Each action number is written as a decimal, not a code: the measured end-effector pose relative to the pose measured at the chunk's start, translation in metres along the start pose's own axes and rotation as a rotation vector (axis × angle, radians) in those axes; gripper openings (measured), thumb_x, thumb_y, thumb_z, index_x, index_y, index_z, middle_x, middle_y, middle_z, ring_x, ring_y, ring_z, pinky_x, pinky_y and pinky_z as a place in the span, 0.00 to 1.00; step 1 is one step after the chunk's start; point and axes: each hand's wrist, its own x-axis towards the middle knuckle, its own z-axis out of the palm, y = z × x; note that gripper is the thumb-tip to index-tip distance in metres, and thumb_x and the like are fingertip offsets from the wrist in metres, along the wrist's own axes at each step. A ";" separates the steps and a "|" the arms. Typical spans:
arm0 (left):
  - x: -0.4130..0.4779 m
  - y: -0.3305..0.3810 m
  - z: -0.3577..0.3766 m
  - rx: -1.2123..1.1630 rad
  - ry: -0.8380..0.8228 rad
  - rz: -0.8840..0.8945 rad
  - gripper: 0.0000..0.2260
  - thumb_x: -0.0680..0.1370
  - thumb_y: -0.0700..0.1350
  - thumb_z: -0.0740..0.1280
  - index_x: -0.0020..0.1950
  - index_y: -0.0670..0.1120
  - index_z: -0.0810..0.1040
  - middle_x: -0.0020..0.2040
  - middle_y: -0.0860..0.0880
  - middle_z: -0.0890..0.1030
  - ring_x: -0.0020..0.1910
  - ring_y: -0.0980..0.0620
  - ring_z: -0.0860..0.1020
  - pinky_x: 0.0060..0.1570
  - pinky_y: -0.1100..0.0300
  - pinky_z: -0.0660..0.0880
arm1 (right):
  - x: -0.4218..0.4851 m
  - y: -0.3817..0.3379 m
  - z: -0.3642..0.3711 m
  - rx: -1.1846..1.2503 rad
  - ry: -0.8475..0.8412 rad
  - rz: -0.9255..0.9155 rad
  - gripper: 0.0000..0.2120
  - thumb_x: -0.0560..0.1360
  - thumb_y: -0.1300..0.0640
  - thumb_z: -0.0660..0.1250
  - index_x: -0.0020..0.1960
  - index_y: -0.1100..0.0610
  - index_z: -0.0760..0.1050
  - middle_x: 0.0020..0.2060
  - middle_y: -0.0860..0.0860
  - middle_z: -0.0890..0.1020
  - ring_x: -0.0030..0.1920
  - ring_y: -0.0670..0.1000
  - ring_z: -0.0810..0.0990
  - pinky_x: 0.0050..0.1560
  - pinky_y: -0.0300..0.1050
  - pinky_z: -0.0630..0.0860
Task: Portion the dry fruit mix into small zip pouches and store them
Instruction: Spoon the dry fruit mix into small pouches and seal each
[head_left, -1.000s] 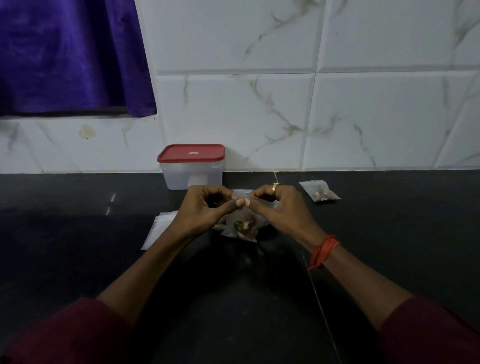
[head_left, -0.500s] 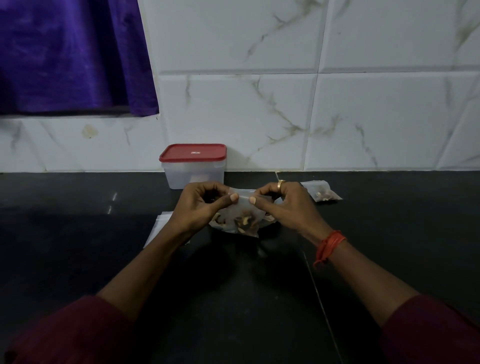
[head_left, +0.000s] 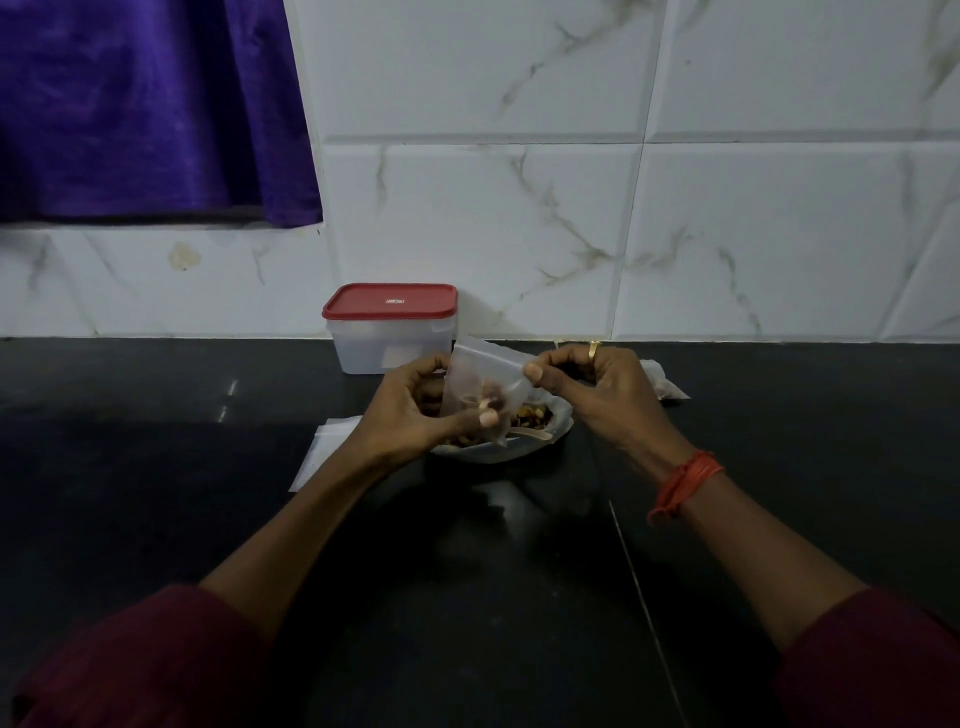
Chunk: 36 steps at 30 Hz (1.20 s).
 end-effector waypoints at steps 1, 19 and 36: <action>-0.001 0.002 0.004 0.038 -0.012 0.014 0.22 0.67 0.41 0.80 0.59 0.48 0.79 0.52 0.52 0.86 0.51 0.52 0.85 0.49 0.59 0.82 | 0.000 0.000 0.000 -0.003 -0.002 -0.001 0.11 0.69 0.46 0.74 0.46 0.52 0.84 0.42 0.48 0.87 0.47 0.47 0.85 0.51 0.42 0.80; 0.000 0.010 0.029 -0.606 0.271 -0.263 0.09 0.72 0.34 0.72 0.52 0.36 0.81 0.45 0.41 0.86 0.43 0.46 0.86 0.41 0.57 0.83 | -0.011 -0.002 0.019 -0.072 -0.096 0.022 0.18 0.72 0.49 0.77 0.60 0.52 0.82 0.41 0.50 0.88 0.43 0.49 0.87 0.50 0.49 0.83; 0.001 0.013 0.027 -0.465 0.406 -0.219 0.13 0.71 0.43 0.76 0.52 0.37 0.83 0.42 0.43 0.87 0.40 0.47 0.85 0.37 0.57 0.83 | -0.008 -0.001 0.024 0.105 0.042 0.153 0.14 0.70 0.51 0.78 0.52 0.56 0.83 0.41 0.53 0.88 0.41 0.55 0.87 0.47 0.50 0.83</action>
